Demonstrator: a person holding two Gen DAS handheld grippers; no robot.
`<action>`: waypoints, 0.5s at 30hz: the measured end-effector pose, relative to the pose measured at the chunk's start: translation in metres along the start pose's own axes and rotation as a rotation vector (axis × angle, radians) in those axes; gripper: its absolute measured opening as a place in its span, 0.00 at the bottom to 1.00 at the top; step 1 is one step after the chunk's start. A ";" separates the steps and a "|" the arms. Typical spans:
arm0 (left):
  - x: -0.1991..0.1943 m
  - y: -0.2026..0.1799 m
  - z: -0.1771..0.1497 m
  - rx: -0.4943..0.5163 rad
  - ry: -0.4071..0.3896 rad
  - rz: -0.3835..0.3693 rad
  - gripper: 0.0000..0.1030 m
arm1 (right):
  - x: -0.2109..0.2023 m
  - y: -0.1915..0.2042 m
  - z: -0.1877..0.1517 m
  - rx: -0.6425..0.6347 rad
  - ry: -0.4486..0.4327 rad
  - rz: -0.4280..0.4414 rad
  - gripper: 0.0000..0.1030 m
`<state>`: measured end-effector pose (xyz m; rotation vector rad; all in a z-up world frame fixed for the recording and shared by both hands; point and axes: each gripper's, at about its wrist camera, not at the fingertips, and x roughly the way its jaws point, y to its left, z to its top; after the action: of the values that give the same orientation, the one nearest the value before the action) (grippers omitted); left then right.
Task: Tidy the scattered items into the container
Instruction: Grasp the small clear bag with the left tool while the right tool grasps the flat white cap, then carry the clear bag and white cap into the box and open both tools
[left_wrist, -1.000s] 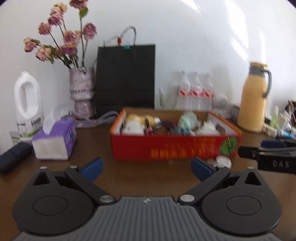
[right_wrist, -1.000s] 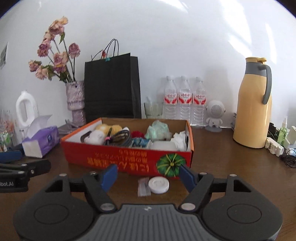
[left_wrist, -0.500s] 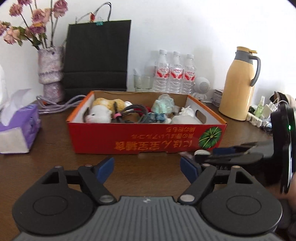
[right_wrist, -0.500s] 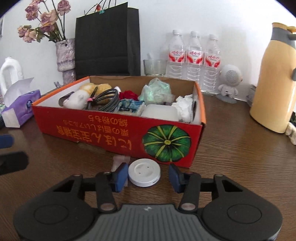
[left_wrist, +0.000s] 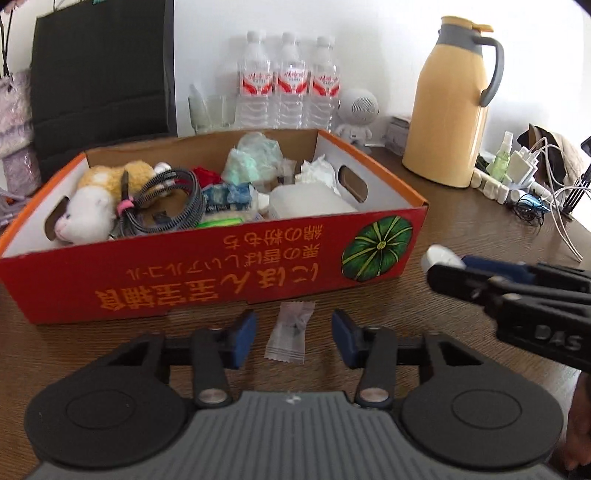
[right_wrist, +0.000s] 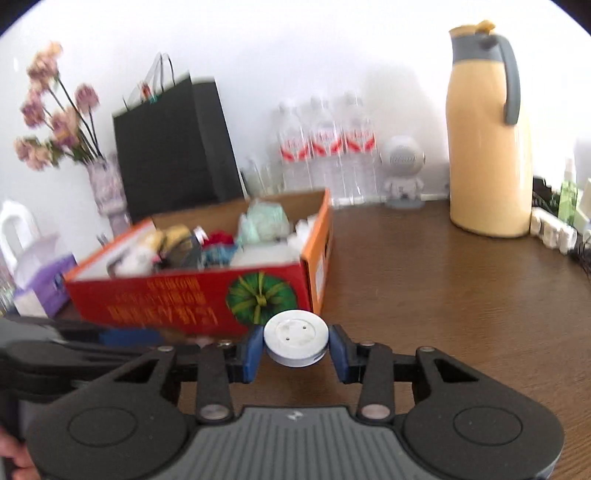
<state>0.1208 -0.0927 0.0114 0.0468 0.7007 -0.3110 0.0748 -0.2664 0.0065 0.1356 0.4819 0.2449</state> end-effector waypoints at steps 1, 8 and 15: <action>0.002 0.002 0.000 -0.013 0.004 -0.001 0.32 | -0.002 0.001 0.000 -0.008 -0.019 0.005 0.36; -0.010 0.006 -0.005 -0.031 -0.008 -0.010 0.19 | -0.001 0.012 0.001 -0.060 -0.024 0.038 0.37; -0.075 0.018 -0.011 -0.070 -0.159 0.092 0.19 | -0.024 0.032 0.001 -0.061 -0.010 0.017 0.37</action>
<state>0.0658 -0.0538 0.0501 -0.0126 0.5490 -0.1989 0.0480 -0.2423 0.0242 0.0812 0.4626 0.2748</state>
